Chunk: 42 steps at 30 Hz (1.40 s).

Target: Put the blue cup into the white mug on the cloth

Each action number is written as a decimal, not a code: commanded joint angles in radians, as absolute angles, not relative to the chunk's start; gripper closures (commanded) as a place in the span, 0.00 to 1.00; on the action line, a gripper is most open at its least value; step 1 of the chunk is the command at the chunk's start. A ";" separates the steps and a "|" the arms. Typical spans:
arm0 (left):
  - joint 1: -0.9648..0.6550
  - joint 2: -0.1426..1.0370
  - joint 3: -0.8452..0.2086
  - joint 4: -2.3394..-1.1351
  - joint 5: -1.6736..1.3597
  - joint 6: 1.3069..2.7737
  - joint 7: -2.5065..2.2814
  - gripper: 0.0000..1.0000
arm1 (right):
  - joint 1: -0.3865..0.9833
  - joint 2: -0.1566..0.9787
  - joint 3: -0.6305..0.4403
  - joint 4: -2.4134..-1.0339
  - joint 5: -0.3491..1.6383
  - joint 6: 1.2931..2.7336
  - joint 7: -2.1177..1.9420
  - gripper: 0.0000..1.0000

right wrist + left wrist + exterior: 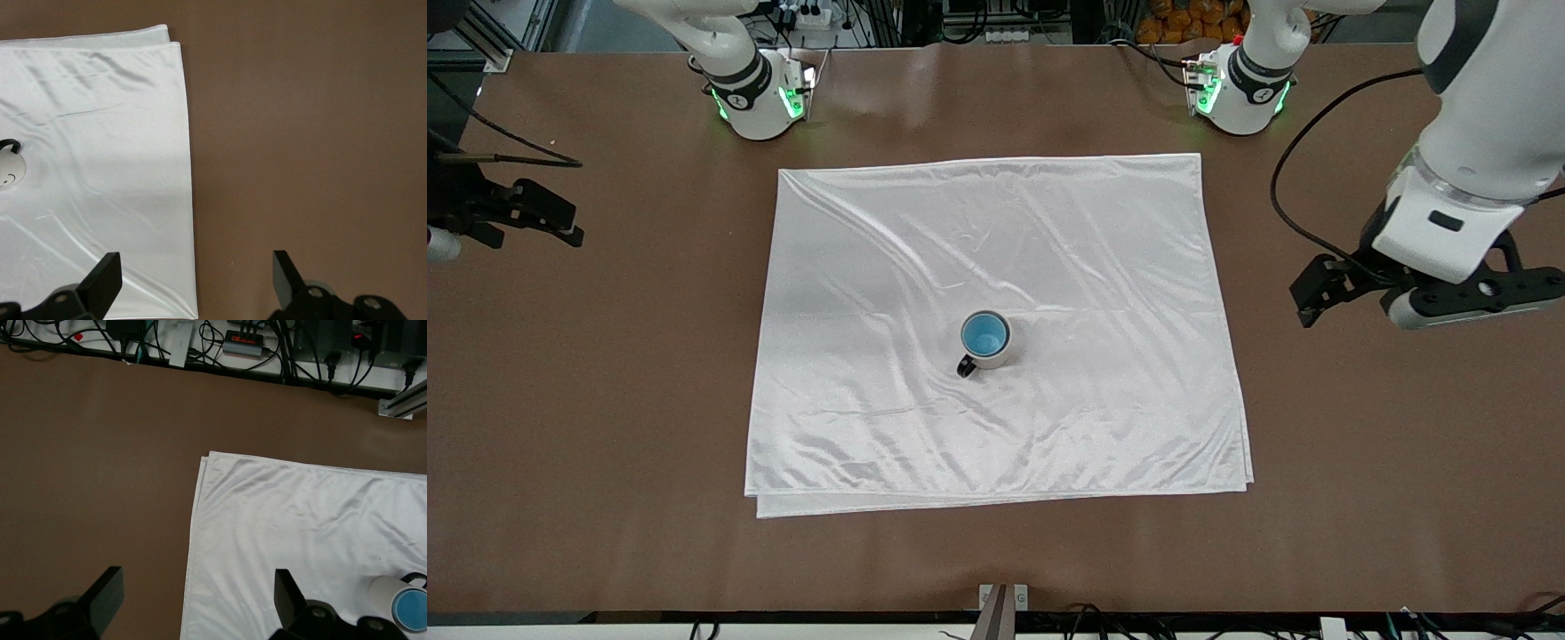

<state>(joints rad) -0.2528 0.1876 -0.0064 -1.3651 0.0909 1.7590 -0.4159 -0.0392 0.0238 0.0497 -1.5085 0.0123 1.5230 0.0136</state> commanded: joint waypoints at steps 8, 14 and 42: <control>0.029 0.143 -0.173 -1.394 0.077 1.746 -0.365 0.00 | -0.048 0.012 0.060 -1.505 0.000 1.514 0.015 0.00; 0.109 0.141 -0.219 -1.425 0.040 1.730 -0.354 0.00 | -0.049 0.012 0.058 -1.505 0.000 1.511 0.011 0.00; 0.175 0.072 -0.247 -1.591 0.021 1.723 -0.202 0.00 | -0.048 0.012 0.061 -1.505 0.002 1.513 0.008 0.00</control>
